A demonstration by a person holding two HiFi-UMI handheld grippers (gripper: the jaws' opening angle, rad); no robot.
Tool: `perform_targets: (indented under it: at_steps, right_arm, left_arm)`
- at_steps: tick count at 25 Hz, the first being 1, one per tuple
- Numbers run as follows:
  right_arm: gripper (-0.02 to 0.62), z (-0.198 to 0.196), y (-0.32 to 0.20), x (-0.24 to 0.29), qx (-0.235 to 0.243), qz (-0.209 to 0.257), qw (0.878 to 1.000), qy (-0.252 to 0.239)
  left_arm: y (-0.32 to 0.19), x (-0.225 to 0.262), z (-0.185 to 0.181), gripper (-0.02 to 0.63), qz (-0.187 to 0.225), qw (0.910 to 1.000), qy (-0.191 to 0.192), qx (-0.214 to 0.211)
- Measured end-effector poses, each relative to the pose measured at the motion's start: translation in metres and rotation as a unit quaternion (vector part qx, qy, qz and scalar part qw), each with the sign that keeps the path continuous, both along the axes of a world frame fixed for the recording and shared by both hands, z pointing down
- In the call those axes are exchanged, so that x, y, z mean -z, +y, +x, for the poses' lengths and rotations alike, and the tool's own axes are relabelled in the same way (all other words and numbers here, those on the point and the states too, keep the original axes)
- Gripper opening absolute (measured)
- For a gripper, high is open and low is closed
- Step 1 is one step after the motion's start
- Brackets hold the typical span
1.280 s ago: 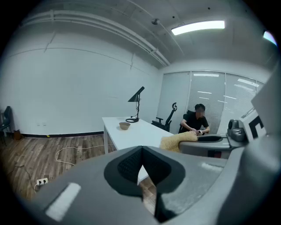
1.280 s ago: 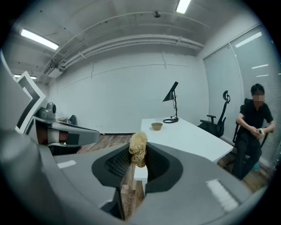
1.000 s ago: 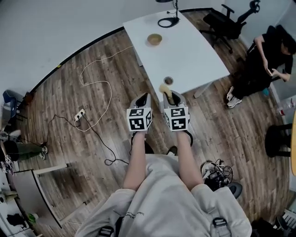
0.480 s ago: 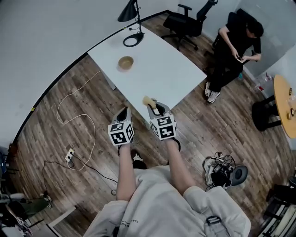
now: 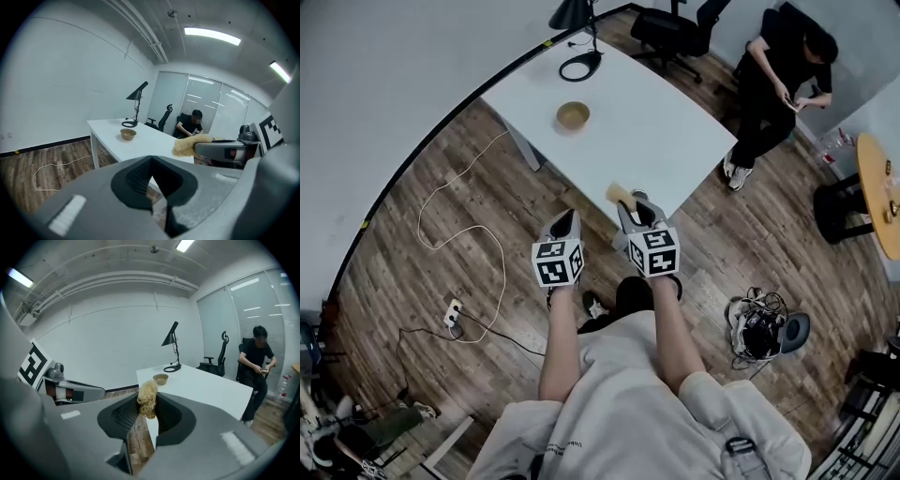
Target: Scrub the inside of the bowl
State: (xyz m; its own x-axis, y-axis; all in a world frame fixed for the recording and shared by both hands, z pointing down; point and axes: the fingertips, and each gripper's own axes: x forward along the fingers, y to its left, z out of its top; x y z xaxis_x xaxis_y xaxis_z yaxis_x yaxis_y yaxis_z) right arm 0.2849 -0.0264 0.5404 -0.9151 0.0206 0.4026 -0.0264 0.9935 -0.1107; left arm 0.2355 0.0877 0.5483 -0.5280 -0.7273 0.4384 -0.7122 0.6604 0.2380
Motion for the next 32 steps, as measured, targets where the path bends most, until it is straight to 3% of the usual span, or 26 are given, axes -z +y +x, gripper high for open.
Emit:
perform_targets:
  at_steps: [3,10,18,24,29,32]
  right_arm:
    - [0.114,-0.007,0.003,-0.012,-0.009,-0.003,1.0,0.015]
    - [0.115,-0.053,0.014,-0.025,-0.015,-0.023,0.999,0.023]
    - [0.115,-0.136,0.002,-0.038,-0.042,-0.056,0.996,0.047]
    - [0.115,-0.214,-0.014,-0.021,-0.051,-0.06,0.996,0.033]
    - [0.118,-0.269,-0.05,0.007,-0.078,-0.079,0.994,0.001]
    - [0.118,-0.302,-0.075,0.009,-0.099,-0.102,0.99,-0.015]
  left_arm:
    - [0.014,-0.006,-0.007,0.0,-0.008,0.9999,0.0,-0.006]
    - [0.069,-0.022,-0.053,0.0,-0.019,0.9993,0.013,0.029]
    - [0.109,-0.02,-0.138,0.0,-0.051,0.9972,0.01,0.053]
    - [0.09,-0.005,-0.223,0.0,-0.048,0.9978,-0.013,0.044]
    - [0.043,0.022,-0.282,0.0,-0.048,0.9984,-0.029,-0.005]
    - [0.014,0.019,-0.318,0.0,-0.069,0.9964,-0.029,-0.039]
